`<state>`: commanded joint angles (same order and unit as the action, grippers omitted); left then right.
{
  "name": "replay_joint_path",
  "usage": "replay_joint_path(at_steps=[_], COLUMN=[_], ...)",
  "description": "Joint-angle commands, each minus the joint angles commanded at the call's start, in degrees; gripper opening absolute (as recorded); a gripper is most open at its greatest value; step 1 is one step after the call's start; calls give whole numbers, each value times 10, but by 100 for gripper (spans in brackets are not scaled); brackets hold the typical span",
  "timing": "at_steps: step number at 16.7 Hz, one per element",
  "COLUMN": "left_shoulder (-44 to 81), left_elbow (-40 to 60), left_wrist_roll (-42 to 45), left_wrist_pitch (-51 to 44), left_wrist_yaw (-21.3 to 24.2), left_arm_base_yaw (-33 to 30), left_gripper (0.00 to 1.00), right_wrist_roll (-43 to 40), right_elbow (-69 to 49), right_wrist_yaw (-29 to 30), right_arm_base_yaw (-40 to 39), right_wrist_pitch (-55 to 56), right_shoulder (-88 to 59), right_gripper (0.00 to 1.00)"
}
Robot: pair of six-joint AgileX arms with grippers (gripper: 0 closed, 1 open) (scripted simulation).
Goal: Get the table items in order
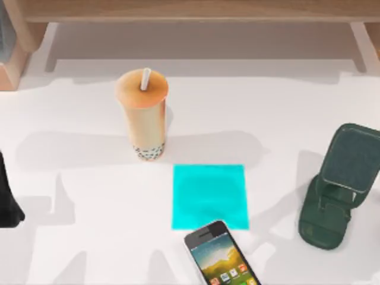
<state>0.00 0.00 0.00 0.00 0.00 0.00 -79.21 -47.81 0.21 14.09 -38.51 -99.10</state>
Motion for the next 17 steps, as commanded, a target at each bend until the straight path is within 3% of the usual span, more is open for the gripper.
replay_joint_path(at_steps=[10, 17], left_shoulder=[0, 0], left_elbow=[0, 0], left_wrist_roll=[0, 0], left_wrist_pitch=[0, 0], left_wrist_yaw=[0, 0], left_arm_base_yaw=[0, 0], left_gripper=[100, 100], right_wrist_roll=[8, 2], right_elbow=[-10, -105], right_wrist_yaw=[-1, -1], right_arm_base_yaw=[-1, 0], right_wrist_pitch=[-28, -187], right_shoulder=[17, 73], right_gripper=[0, 0])
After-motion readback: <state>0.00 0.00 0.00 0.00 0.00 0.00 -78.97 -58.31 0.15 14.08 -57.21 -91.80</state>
